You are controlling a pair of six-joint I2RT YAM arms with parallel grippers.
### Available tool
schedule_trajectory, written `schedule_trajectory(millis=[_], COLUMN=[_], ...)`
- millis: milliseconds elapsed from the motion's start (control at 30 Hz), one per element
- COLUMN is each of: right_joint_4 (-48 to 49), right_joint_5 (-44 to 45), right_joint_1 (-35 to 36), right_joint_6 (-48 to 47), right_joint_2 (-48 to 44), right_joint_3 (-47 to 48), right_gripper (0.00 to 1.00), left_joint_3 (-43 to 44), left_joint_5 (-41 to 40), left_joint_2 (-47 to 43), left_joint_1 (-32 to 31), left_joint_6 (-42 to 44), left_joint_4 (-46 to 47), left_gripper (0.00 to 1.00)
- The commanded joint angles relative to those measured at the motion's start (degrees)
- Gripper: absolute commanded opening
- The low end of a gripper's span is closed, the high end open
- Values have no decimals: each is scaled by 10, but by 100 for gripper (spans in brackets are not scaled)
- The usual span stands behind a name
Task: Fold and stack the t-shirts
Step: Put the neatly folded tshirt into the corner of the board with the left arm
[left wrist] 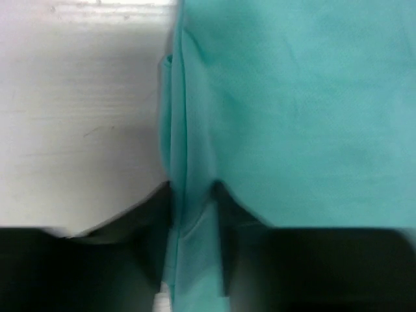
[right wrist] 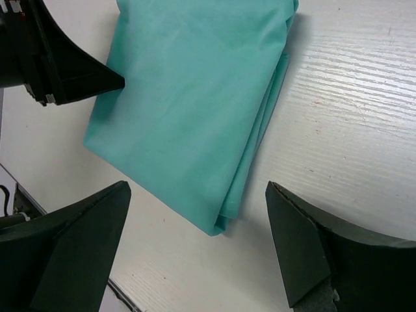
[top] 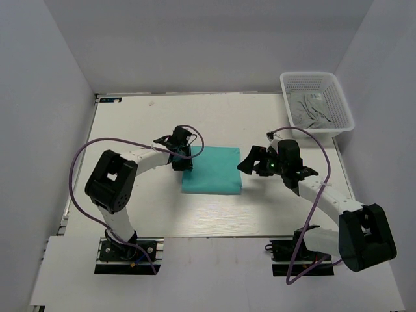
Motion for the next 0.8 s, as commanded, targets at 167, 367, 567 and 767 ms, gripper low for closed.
schedule_trajectory(millis=[167, 367, 567, 767], right_joint_4=[-11, -41, -47, -44], right_joint_5=[33, 81, 91, 125], right_joint_1=[-3, -4, -4, -4], right_joint_6=[-3, -22, -36, -40], right_joint_2=[18, 31, 63, 96], right_joint_3=[3, 25, 69, 108], right_gripper=[90, 90, 90, 90], left_joint_3=[25, 121, 230, 355], left_joint_5=[-33, -210, -266, -313], left_joint_2=[41, 59, 129, 198], left_joint_1=[3, 25, 108, 192], left_joint_6=[18, 42, 85, 171], left_joint_4=[-7, -72, -78, -81], left_gripper=[0, 0, 0, 0])
